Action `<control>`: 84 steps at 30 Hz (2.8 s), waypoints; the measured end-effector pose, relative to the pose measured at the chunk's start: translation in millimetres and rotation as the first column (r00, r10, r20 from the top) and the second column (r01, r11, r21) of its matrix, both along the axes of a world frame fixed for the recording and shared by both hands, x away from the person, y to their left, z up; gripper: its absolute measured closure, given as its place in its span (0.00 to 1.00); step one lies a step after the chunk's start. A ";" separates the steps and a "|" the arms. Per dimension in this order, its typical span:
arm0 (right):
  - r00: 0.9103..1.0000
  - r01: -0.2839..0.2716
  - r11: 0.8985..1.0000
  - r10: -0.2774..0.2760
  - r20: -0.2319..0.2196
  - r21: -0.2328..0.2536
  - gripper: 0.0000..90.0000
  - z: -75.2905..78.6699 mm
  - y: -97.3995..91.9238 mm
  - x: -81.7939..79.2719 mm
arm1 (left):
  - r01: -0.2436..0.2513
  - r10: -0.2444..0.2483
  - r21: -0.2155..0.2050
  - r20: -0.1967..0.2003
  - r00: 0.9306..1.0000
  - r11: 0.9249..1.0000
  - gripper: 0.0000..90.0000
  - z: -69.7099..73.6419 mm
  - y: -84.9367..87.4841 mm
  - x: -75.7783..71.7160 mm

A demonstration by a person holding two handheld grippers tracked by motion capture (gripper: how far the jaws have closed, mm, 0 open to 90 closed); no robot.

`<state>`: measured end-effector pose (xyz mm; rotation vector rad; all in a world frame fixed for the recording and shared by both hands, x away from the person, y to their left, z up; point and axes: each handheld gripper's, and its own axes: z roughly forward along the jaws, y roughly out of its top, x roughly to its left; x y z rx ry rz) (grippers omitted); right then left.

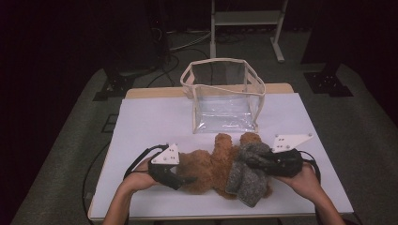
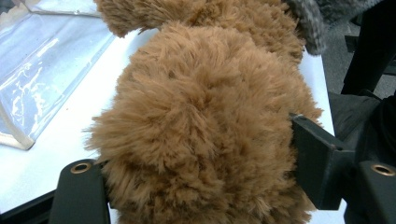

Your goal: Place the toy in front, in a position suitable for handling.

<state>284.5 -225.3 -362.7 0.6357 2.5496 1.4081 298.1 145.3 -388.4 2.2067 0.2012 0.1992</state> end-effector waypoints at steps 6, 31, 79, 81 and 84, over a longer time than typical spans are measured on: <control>1.000 0.015 1.000 -0.015 0.000 0.003 0.83 1.1 -8.6 -1.5 | 0.000 0.000 0.005 0.003 1.000 1.000 0.31 0.2 -1.0 0.0; 0.974 -0.214 0.959 0.225 0.039 -0.186 0.83 21.2 118.2 24.2 | 0.008 -0.008 0.006 0.016 1.000 1.000 0.31 -0.8 -2.1 -0.8; 0.999 0.029 0.984 -0.024 0.033 -0.173 0.83 36.3 1.8 23.3 | 0.020 -0.020 0.015 0.039 0.999 1.000 0.31 -1.3 -2.6 -2.4; 0.998 0.049 0.983 -0.043 0.042 -0.178 0.83 40.8 -8.3 20.2 | 0.020 -0.021 0.017 0.038 0.999 1.000 0.31 -1.2 -2.7 -2.6; 0.996 0.082 0.980 -0.073 0.053 -0.183 0.83 47.1 -24.1 16.7 | 0.020 -0.021 0.019 0.041 0.999 1.000 0.31 -0.9 -3.1 -2.9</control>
